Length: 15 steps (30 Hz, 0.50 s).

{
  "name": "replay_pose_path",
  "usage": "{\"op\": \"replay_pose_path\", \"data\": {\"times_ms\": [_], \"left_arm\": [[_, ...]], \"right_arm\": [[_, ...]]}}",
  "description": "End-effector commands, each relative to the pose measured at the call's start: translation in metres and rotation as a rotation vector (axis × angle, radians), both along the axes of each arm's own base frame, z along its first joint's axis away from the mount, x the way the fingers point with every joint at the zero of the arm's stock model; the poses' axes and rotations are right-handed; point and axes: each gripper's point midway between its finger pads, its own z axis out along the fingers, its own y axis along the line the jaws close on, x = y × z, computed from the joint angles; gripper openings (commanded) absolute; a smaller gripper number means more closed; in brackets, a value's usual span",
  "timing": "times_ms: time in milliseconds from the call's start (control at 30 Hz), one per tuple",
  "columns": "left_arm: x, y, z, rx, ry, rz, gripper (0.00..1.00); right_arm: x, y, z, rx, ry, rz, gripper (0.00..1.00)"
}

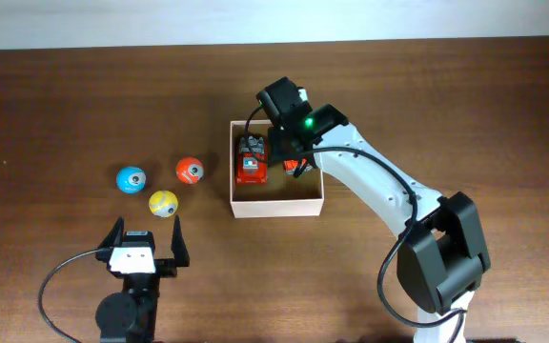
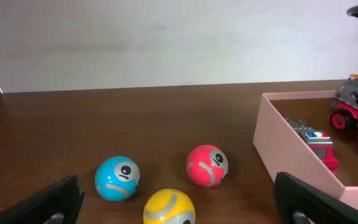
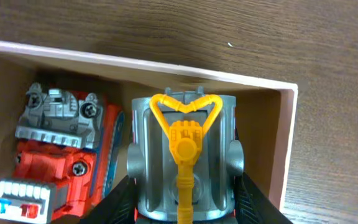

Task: Pack container
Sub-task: 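Lower the crane truck beside the tank and release it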

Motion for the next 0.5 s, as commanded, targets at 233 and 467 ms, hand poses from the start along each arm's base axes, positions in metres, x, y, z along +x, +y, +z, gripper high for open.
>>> {"op": "replay_pose_path", "data": {"times_ms": [233,467], "left_arm": [[-0.0003,0.0020,0.0002,0.015,-0.004,0.008,0.99],[-0.0003,0.0020,0.0001,0.015,-0.004,0.008,0.99]], "right_arm": [[0.0038,0.0051,0.0015,0.077,-0.004,-0.140,0.38],[0.0042,0.0048,0.0002,0.075,-0.003,-0.141,0.38]]}}
